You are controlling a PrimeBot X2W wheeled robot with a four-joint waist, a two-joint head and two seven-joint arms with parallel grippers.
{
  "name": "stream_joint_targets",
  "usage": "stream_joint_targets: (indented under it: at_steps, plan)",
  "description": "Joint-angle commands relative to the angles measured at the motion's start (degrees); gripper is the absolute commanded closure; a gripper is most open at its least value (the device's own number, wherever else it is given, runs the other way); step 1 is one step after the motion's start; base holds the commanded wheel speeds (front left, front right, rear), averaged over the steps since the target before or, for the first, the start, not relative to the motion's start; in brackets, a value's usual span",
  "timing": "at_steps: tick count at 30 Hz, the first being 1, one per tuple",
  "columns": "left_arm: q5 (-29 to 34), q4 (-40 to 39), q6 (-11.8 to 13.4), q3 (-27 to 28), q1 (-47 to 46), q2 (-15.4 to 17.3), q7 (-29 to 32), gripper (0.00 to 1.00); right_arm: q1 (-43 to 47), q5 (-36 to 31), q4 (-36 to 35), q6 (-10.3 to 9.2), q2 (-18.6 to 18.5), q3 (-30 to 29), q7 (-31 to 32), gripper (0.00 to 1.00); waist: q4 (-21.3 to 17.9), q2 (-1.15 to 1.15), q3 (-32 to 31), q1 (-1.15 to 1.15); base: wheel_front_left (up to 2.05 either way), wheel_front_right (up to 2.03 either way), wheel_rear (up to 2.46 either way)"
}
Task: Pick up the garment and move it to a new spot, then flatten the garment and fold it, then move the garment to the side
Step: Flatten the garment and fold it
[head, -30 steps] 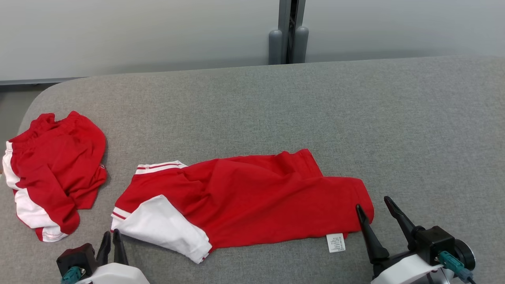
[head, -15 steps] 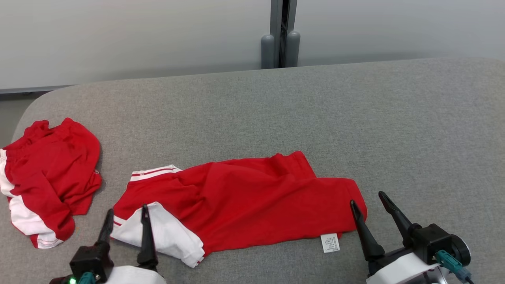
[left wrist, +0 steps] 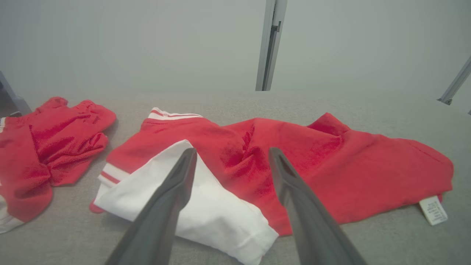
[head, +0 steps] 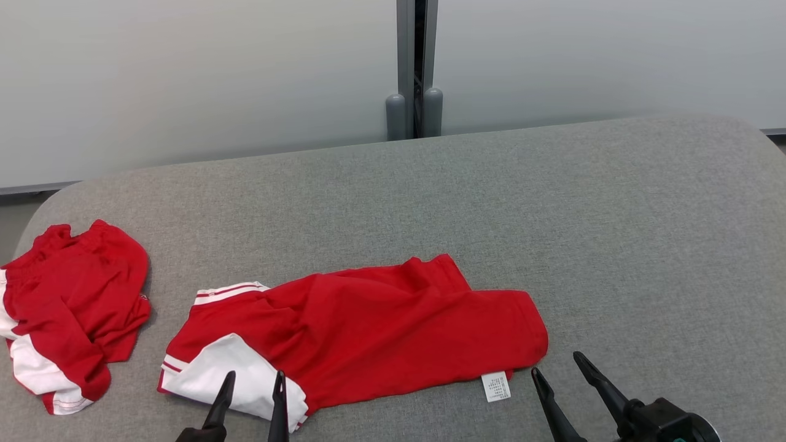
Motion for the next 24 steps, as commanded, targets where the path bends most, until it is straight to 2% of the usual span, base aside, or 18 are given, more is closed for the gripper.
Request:
stream_joint_targets:
  at_steps: [1,15,24]
  plan:
    - [0.33,1.09,-0.57,-0.1,0.62,-0.37,-0.65,0.0,1.13,0.73,0.42,-0.01,-0.57,0.12,-0.32,0.0,-0.31,0.0,-0.64,0.0,0.0,0.0,0.0]
    - [0.79,6.19,-2.31,1.49,-0.48,-1.24,-1.43,0.0,2.08,1.48,1.36,-0.01,0.84,-0.28,-0.32,0.0,-0.27,0.0,-1.56,0.0,0.0,0.0,0.0]
    - [4.76,7.67,-1.34,3.67,-3.64,-0.25,-1.42,0.0,1.09,1.3,1.35,-0.01,0.56,-0.34,-0.32,0.0,-0.47,0.0,-0.69,0.0,0.0,0.0,0.0]
